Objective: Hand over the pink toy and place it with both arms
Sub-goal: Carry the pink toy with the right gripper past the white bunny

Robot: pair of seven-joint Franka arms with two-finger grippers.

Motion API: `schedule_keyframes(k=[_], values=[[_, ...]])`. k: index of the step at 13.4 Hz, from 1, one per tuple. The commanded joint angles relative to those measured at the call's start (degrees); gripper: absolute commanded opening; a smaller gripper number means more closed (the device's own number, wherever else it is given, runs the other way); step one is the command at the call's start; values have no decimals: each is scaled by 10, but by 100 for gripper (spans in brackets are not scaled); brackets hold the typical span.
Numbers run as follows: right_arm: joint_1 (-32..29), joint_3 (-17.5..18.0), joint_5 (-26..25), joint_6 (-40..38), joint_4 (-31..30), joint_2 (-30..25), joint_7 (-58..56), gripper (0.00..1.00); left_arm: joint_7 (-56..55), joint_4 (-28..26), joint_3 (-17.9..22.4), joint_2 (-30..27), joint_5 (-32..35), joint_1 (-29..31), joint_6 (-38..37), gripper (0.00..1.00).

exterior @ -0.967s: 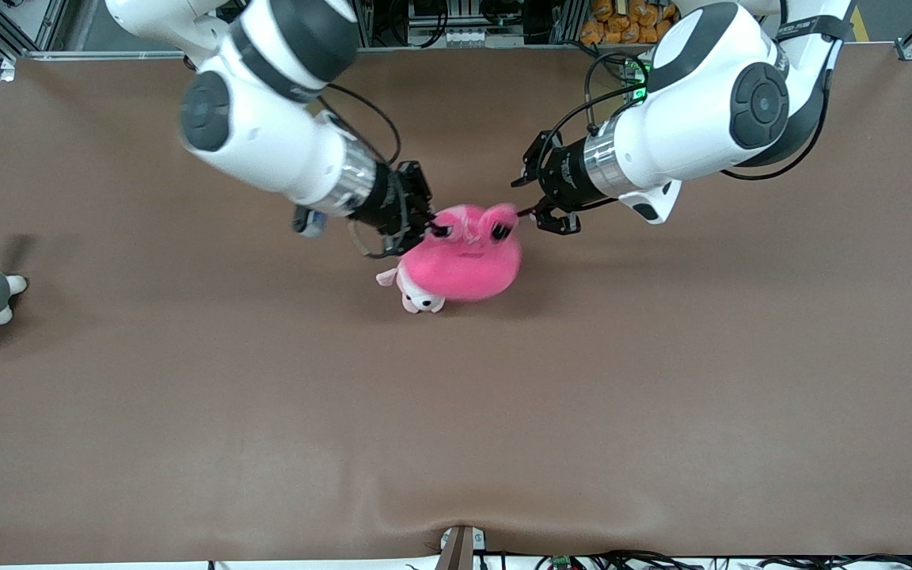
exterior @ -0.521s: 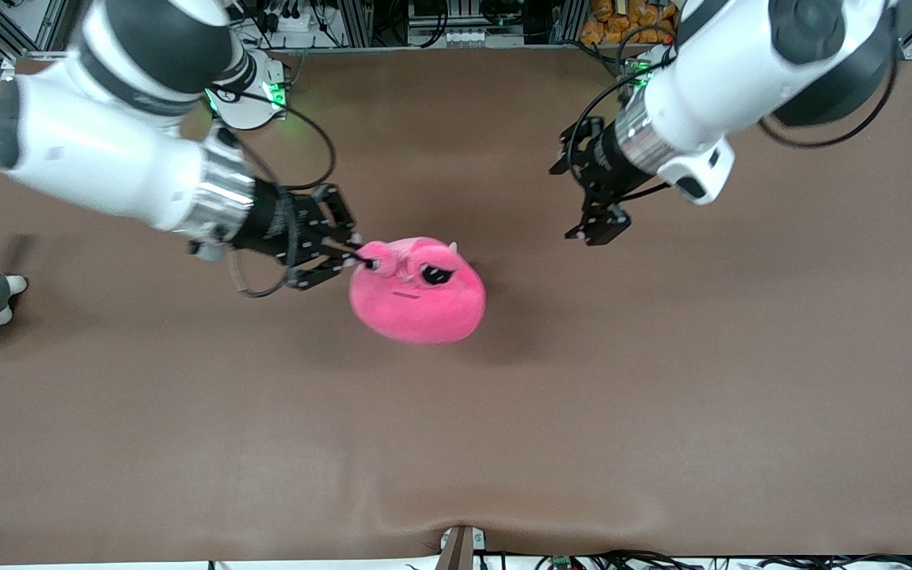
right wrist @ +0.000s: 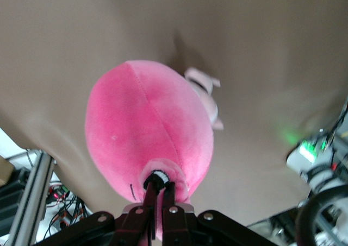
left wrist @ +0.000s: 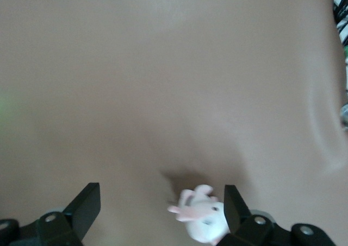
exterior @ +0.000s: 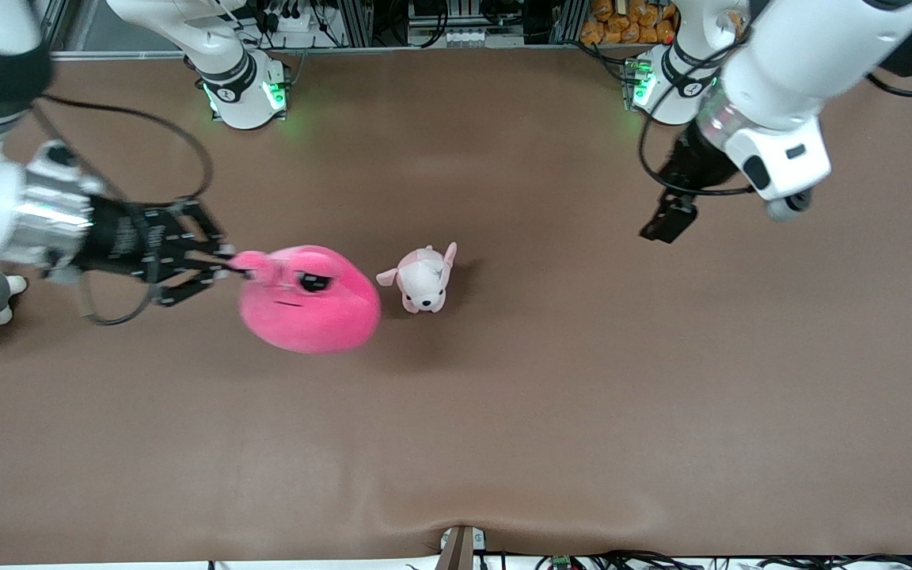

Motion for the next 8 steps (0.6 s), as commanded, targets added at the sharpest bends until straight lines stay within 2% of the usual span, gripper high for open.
schedule_keyframes(k=[1, 3, 6, 8], values=[[-77, 10, -8, -23, -28, 2, -132, 0, 144, 10, 18, -11, 40, -1, -40, 100], [-118, 10, -12, -23, -73, 5, -227, 0, 221, 16, 19, -13, 69, -1, -47, 100], [-180, 10, -60, -19, -158, 17, -411, 0, 318, 16, 40, -26, 78, -1, -56, 100], [-224, 10, -68, -18, -178, 40, -489, 0, 415, 16, 61, -42, 80, -1, -70, 100]])
